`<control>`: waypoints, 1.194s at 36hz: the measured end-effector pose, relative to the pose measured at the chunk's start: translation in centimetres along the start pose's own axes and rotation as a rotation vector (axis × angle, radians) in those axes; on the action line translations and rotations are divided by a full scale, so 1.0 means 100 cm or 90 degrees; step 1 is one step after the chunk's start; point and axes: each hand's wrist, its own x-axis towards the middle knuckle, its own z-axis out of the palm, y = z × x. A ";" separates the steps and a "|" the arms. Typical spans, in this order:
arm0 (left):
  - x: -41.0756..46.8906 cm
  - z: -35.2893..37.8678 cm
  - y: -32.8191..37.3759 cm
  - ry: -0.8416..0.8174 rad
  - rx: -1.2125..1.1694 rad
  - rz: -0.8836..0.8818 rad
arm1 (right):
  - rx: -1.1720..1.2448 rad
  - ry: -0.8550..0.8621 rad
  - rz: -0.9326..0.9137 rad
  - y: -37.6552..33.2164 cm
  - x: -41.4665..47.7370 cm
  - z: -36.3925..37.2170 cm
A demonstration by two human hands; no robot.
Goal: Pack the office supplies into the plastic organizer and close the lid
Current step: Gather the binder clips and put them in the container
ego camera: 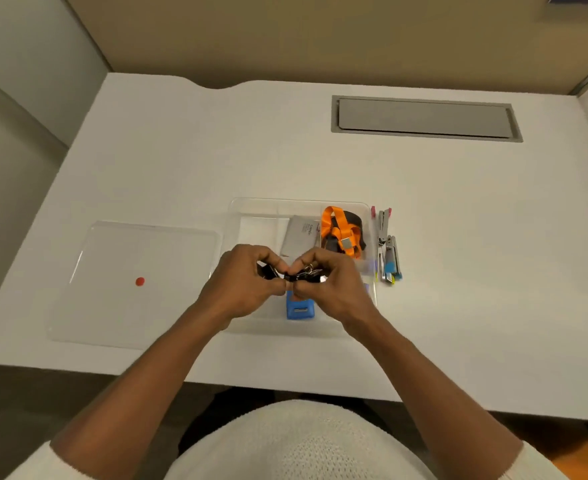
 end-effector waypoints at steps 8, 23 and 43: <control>0.004 -0.020 -0.062 0.052 0.111 -0.048 | -0.208 -0.066 0.033 0.001 0.024 0.070; 0.011 -0.010 -0.078 0.040 0.327 0.064 | -0.505 -0.063 0.024 -0.017 0.027 0.098; 0.034 0.013 0.007 0.010 0.395 0.174 | -0.305 0.358 0.059 0.006 -0.006 -0.034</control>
